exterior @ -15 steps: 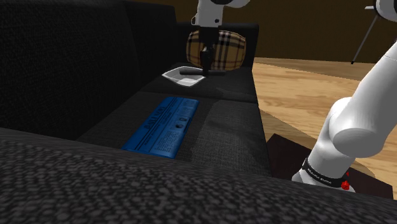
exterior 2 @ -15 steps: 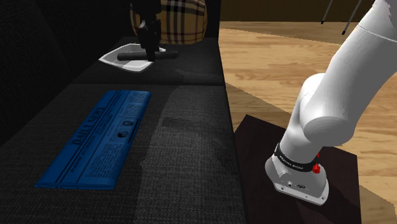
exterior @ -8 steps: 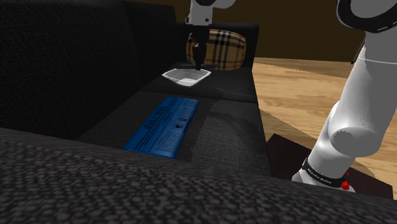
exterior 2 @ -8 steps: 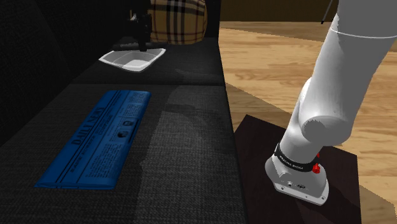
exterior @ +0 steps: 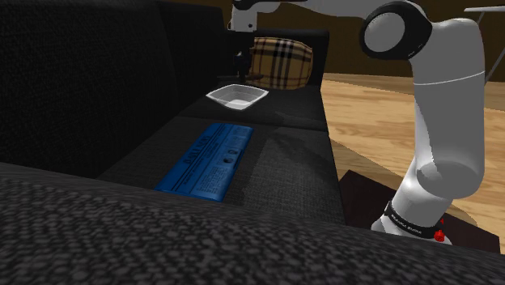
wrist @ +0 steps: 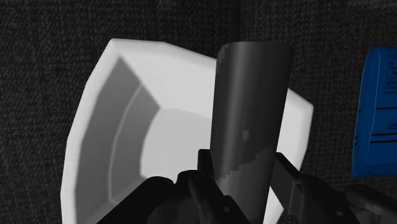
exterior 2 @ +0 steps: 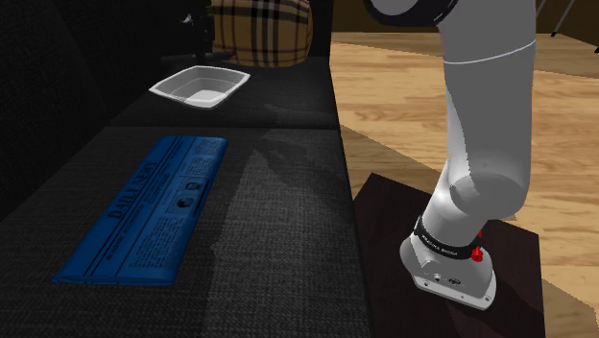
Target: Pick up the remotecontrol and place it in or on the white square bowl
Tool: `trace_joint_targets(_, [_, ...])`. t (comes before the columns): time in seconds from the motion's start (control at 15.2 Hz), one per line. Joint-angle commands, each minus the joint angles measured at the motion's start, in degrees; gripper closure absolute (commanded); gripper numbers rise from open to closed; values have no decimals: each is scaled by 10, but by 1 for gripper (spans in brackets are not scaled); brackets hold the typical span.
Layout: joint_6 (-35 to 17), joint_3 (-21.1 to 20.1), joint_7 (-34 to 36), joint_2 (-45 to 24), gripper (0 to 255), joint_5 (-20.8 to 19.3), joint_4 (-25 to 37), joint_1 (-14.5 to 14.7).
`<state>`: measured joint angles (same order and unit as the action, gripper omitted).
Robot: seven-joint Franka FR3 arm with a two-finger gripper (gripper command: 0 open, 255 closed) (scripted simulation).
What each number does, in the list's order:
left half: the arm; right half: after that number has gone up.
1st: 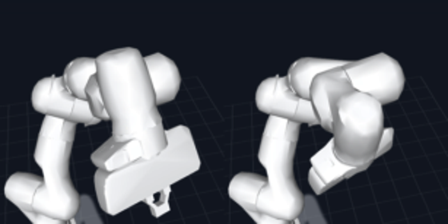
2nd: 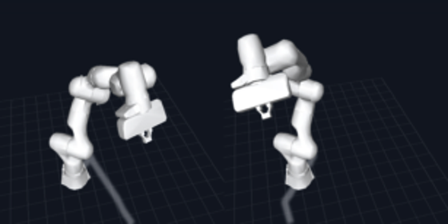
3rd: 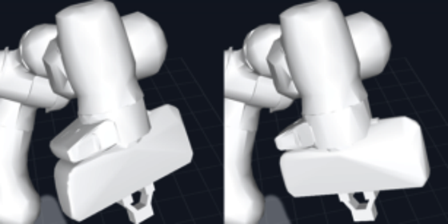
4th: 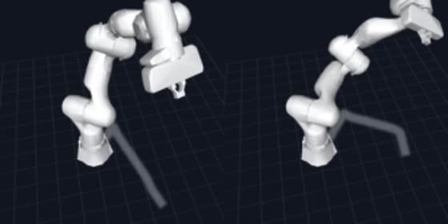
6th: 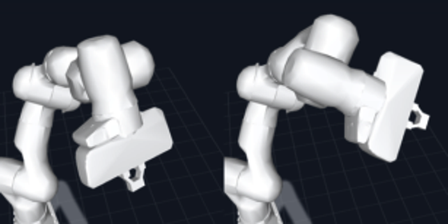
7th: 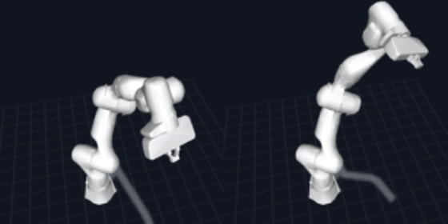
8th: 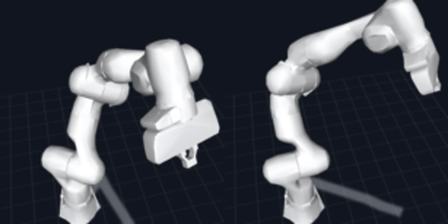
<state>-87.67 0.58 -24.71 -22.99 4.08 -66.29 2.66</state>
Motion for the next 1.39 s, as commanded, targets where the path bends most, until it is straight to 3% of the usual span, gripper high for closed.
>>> trace_joint_targets(0.0, [38,3,-11,-66,255,2,104,-11])
trace_joint_targets(0.07, [59,4,-14,-100,255,3,158,-15])
trace_joint_targets(0.79, [-57,4,-21,-56,255,2,-3,-13])
trace_joint_targets(1.32, [-57,4,-21,-56,255,2,-3,-13])
